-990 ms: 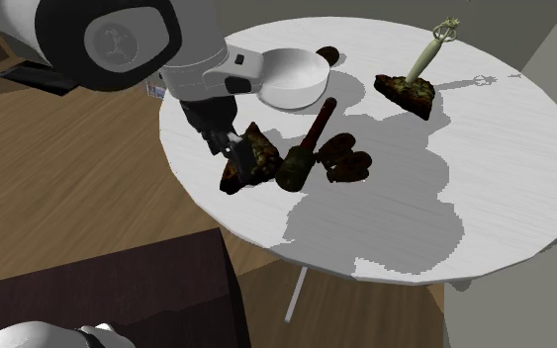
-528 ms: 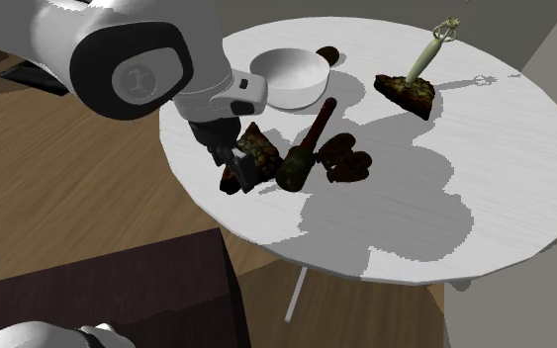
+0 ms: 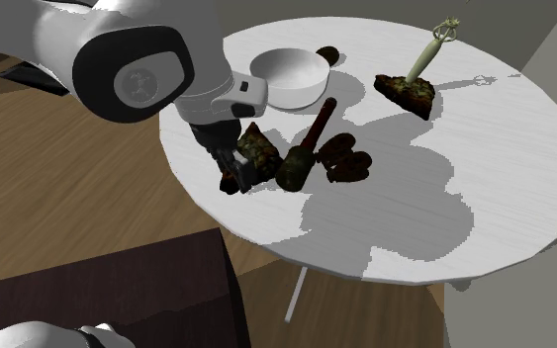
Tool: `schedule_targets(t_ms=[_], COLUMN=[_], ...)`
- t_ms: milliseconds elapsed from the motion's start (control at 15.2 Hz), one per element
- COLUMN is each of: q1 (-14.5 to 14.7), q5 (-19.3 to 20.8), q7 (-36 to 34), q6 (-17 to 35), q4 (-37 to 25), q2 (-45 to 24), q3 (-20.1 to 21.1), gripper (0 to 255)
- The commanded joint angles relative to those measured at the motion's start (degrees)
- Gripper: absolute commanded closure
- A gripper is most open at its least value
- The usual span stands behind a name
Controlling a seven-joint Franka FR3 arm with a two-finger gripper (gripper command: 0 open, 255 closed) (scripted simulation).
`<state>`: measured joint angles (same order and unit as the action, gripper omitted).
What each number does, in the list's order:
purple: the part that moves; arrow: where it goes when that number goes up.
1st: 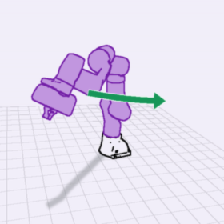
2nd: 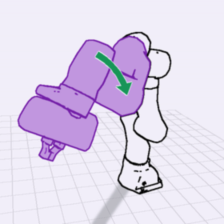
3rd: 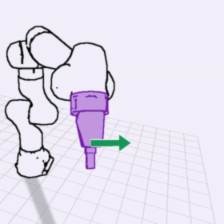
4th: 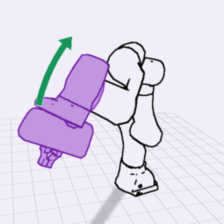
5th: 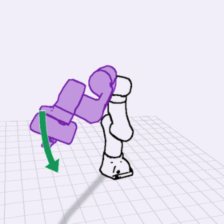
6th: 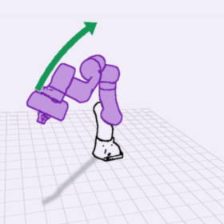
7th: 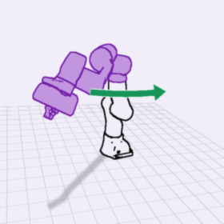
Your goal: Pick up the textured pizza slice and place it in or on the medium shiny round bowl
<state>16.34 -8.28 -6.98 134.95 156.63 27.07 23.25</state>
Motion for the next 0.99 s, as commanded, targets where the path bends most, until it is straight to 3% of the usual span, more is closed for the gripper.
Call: schedule_targets(t_ms=[0,528,924], q1=[0.0,-0.01,0.36], q5=[0.0,0.0,-0.15], q7=[0.0,0.0,0.7], q6=[0.01,0.02,-5.82], q4=[0.02,0.02,-2.57], q2=[-0.02,-0.03,3.26], q3=[0.0,0.01,-1.18], gripper=[255,255,255])
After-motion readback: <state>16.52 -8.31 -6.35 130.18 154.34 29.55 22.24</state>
